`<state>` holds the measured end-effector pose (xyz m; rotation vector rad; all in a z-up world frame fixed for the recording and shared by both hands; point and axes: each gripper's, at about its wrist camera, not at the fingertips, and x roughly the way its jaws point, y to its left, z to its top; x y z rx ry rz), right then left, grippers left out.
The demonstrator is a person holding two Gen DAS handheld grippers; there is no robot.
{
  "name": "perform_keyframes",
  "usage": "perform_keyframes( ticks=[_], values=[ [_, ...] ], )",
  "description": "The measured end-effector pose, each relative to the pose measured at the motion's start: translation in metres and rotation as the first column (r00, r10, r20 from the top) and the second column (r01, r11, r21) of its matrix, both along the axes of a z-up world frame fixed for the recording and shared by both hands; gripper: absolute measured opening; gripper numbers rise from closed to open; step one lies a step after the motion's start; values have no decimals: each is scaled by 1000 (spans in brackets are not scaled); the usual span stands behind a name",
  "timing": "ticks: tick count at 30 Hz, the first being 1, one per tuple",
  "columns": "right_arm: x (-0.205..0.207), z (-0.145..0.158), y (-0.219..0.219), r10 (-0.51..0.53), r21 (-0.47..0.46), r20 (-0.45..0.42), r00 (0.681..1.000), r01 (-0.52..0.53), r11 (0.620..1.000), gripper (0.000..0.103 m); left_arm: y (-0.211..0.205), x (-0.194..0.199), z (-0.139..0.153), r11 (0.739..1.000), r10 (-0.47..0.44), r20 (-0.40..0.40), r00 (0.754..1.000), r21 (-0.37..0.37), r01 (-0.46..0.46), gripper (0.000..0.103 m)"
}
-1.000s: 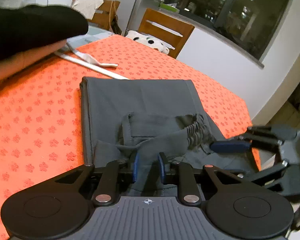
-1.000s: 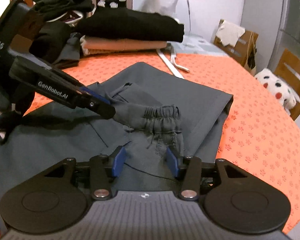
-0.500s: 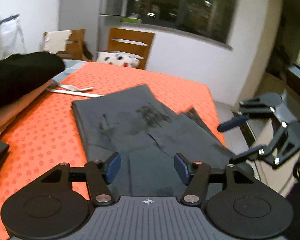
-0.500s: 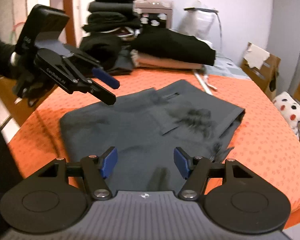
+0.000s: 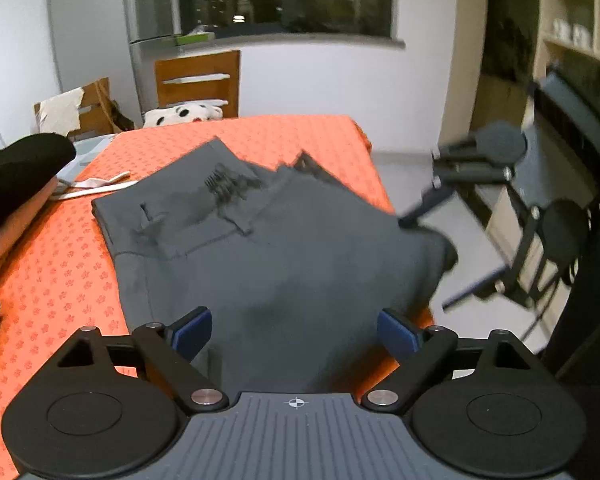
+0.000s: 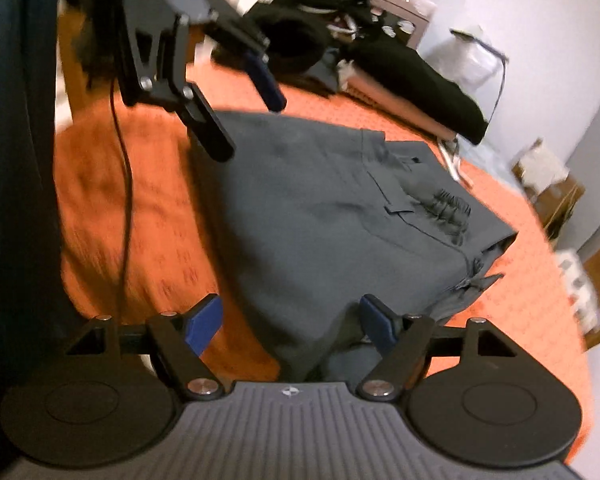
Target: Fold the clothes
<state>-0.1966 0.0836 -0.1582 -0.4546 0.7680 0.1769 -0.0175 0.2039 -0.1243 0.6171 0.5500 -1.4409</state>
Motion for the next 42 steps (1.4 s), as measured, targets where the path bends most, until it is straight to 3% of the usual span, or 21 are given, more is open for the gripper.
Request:
perform_keyframes(
  ticks=[1, 3, 8, 12, 17, 18, 19, 20, 21, 24, 29, 33, 38, 42],
  values=[
    [0, -1, 3, -2, -36, 4, 1000, 2, 999, 69, 0, -3, -4, 1000, -2, 21, 1000, 14, 2, 91],
    [0, -3, 8, -4, -100, 13, 1000, 5, 995, 62, 2, -8, -13, 999, -6, 65, 998, 41, 3, 91],
    [0, 1, 12, 10, -165, 34, 999, -5, 986, 61, 14, -16, -26, 998, 24, 159, 987, 50, -32, 91],
    [0, 2, 14, 27, -208, 40, 999, -18, 978, 62, 16, -18, -36, 995, 50, 277, 959, 72, -73, 86],
    [2, -1, 13, 52, -230, 15, 999, -48, 972, 62, 21, -15, -39, 996, 44, 290, 956, 56, -63, 81],
    [3, -1, 11, 56, -225, 9, 998, -52, 973, 57, 20, -14, -38, 996, 50, 278, 959, 62, -70, 72],
    [3, 1, 11, 57, -218, 7, 998, -54, 975, 45, 19, -13, -36, 995, 58, 263, 963, 69, -78, 55],
    [3, 5, 10, 55, -207, 10, 998, -51, 977, 40, 18, -11, -34, 991, 88, 274, 958, 72, -112, 46],
    [4, 9, 10, 53, -196, 13, 999, -49, 979, 33, 18, -7, -30, 989, 111, 250, 962, 72, -132, 39],
    [7, 30, 6, 8, -130, 35, 999, -4, 991, 28, 18, 5, -13, 982, 164, 171, 971, 63, -177, 30],
    [6, 71, -5, -56, -7, 55, 997, 56, 998, 27, 24, 6, 25, 980, 192, 133, 972, 25, -197, 25],
    [1, 100, -13, -94, 93, 44, 995, 90, 992, 27, 31, 0, 51, 982, 180, 95, 979, 40, -184, 25],
    [-18, 116, -16, -126, 231, -35, 991, 131, 964, 27, 43, -15, 79, 976, 202, 11, 979, 75, -202, 25],
    [-16, 127, -33, -170, 289, -62, 984, 180, 940, 27, 32, -9, 93, 971, 233, -22, 972, 60, -231, 25]
  ],
)
